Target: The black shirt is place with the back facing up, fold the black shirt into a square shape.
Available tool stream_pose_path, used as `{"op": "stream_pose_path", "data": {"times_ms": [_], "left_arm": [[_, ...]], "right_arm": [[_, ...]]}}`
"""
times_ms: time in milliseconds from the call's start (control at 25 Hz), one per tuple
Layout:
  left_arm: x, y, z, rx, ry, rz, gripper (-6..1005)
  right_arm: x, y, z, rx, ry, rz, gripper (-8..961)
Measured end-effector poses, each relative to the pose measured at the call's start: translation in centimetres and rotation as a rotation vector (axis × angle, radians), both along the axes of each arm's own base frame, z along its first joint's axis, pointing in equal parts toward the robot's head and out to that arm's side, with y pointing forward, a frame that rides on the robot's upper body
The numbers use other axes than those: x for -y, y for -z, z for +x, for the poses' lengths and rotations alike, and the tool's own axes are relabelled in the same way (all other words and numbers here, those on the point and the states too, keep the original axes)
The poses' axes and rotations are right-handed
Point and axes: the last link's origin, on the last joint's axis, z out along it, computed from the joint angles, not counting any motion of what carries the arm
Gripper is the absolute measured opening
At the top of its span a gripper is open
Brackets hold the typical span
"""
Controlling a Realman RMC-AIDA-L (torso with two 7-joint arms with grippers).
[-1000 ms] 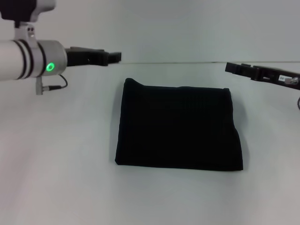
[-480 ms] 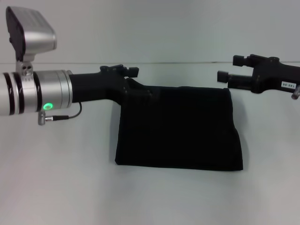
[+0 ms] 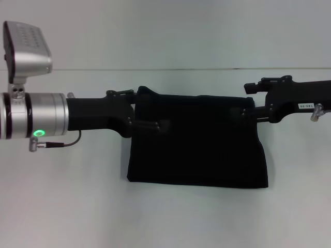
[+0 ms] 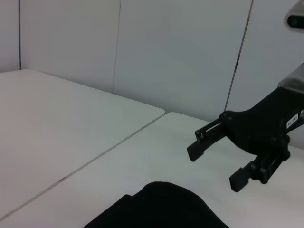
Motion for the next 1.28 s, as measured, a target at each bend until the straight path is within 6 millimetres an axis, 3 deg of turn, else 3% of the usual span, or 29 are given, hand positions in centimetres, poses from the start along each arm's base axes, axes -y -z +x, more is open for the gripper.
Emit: {"op": "stream_pose_path", "data": {"times_ms": [720, 1280], "left_arm": [[-1.3, -0.7, -0.4, -0.074, -0.021, 0.028, 934], [-1.2, -0.4, -0.8, -0.114, -0.023, 0.008, 934]], "right_arm": [[-0.1, 0.7, -0.4, -0.003, 0.013, -0.012, 843], [0.3, 0.9, 0.0, -0.005, 0.019, -0.020, 840]]}}
